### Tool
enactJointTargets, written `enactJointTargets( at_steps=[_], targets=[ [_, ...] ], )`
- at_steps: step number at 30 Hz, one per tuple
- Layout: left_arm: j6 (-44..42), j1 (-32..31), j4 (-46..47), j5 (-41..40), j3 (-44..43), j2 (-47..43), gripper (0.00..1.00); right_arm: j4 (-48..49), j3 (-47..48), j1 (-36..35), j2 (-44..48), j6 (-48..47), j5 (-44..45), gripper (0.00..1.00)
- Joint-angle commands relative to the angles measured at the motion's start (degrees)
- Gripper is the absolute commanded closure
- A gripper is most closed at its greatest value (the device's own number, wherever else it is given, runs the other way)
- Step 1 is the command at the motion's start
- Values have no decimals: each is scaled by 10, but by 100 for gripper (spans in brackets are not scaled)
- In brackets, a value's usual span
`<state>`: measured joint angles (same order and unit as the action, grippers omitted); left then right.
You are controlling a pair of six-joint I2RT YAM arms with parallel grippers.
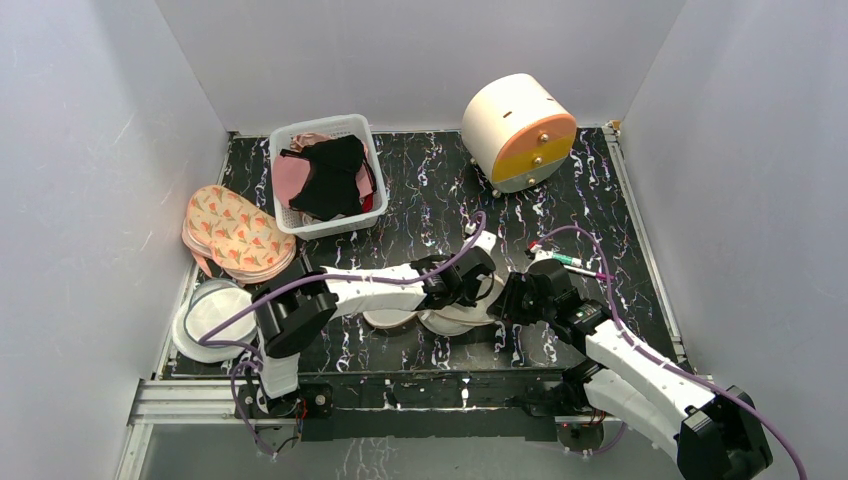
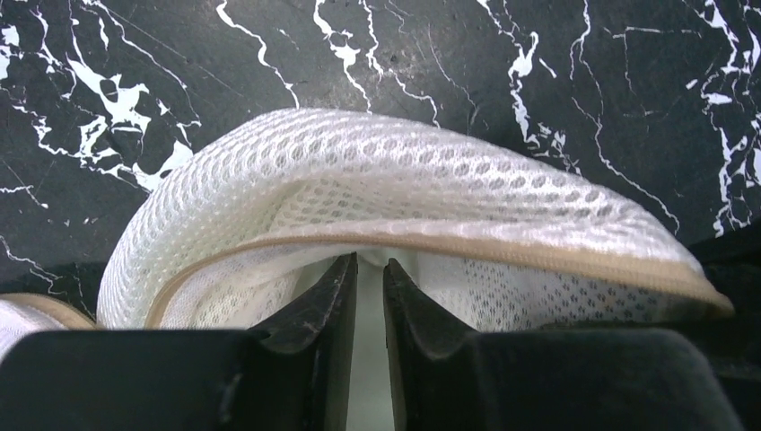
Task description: Unzip the laundry bag and remove the bra
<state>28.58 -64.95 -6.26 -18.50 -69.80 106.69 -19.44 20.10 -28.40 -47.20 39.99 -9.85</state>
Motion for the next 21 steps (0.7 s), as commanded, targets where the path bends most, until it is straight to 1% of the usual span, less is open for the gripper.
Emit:
enactJointTargets(
  at_steps=[1,5,9,11,15,19,21],
  targets=[
    [15,3,3,-34,-41,14,81,25,22,-2,3,-2,-2,79],
    [20,3,16,-57,-51,31,79,28,24,-2,1,-1,-6,80],
    [22,3,18,-58,-70,52,80,33,23,-3,-5,-2,-12,81],
    [26,3,16,-64,-76,60,77,34,23,-3,-9,-3,-13,81],
    [25,4,30,-70,-74,62,65,36,24,-4,-8,-3,-12,81],
    [20,4,41,-72,-72,61,47,36,25,-4,-9,-4,-10,81],
    [20,3,41,-76,-74,68,40,38,24,-4,-10,-4,-10,81]
  ],
)
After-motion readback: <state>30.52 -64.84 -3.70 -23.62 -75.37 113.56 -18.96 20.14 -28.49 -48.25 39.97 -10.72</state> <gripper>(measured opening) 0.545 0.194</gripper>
